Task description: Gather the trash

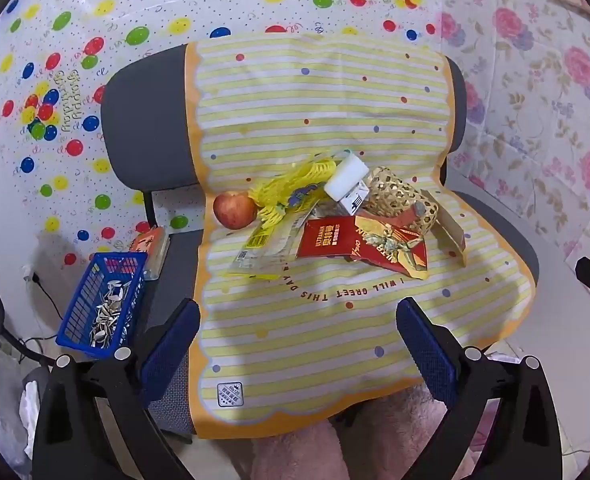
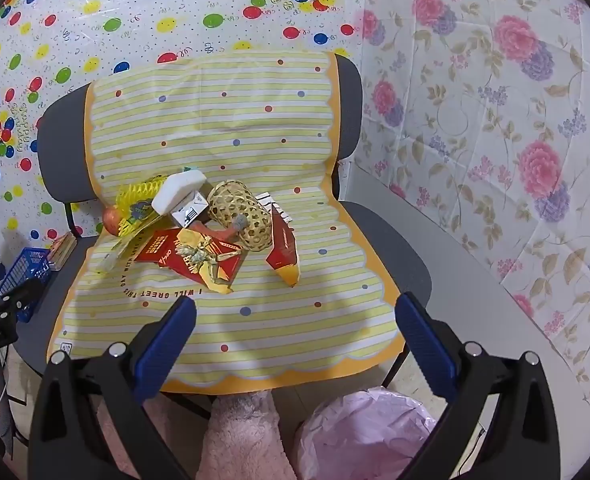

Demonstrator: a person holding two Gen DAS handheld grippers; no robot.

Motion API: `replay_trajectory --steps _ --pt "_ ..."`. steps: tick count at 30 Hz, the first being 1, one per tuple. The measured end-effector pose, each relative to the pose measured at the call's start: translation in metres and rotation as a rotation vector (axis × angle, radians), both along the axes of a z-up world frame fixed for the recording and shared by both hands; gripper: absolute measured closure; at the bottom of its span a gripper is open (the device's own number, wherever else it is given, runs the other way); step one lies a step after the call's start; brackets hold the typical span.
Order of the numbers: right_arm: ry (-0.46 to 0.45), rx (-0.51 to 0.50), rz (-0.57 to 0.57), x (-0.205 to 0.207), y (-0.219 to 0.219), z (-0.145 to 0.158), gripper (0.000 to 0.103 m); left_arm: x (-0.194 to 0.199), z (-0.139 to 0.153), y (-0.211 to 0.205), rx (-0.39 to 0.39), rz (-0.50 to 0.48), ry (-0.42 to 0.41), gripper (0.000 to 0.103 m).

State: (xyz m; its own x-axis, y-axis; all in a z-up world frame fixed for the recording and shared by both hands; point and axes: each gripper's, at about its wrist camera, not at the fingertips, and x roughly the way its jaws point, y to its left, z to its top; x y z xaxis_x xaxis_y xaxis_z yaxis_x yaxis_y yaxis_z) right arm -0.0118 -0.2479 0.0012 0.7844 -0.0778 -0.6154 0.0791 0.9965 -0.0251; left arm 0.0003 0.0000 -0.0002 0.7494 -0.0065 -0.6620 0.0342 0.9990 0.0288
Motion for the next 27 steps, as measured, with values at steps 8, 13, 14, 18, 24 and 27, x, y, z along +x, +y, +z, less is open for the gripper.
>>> replay_trajectory --steps 8,13,14,18,24,27 --pt "-0.001 -0.006 -0.006 0.000 -0.004 0.001 0.006 0.002 -0.003 0.003 -0.006 0.004 0.003 0.006" --pt "-0.007 0.001 -0.011 -0.004 -0.006 -0.002 0.006 0.002 0.000 0.003 -0.006 0.003 0.000 0.006" --pt "-0.007 0.001 -0.011 -0.004 -0.005 -0.002 0.006 0.003 -0.001 0.003 -0.006 0.003 -0.001 0.006" --pt "-0.009 0.009 -0.010 -0.002 -0.007 0.002 0.006 0.002 0.000 0.004 -0.008 0.002 0.000 0.006" --pt "-0.005 0.007 -0.014 -0.001 -0.005 0.001 0.006 -0.001 0.001 0.008 -0.015 0.010 -0.001 0.006" --pt "-0.002 0.005 -0.014 -0.001 -0.004 0.001 0.006 -0.002 0.001 0.009 -0.016 0.016 -0.002 0.006"
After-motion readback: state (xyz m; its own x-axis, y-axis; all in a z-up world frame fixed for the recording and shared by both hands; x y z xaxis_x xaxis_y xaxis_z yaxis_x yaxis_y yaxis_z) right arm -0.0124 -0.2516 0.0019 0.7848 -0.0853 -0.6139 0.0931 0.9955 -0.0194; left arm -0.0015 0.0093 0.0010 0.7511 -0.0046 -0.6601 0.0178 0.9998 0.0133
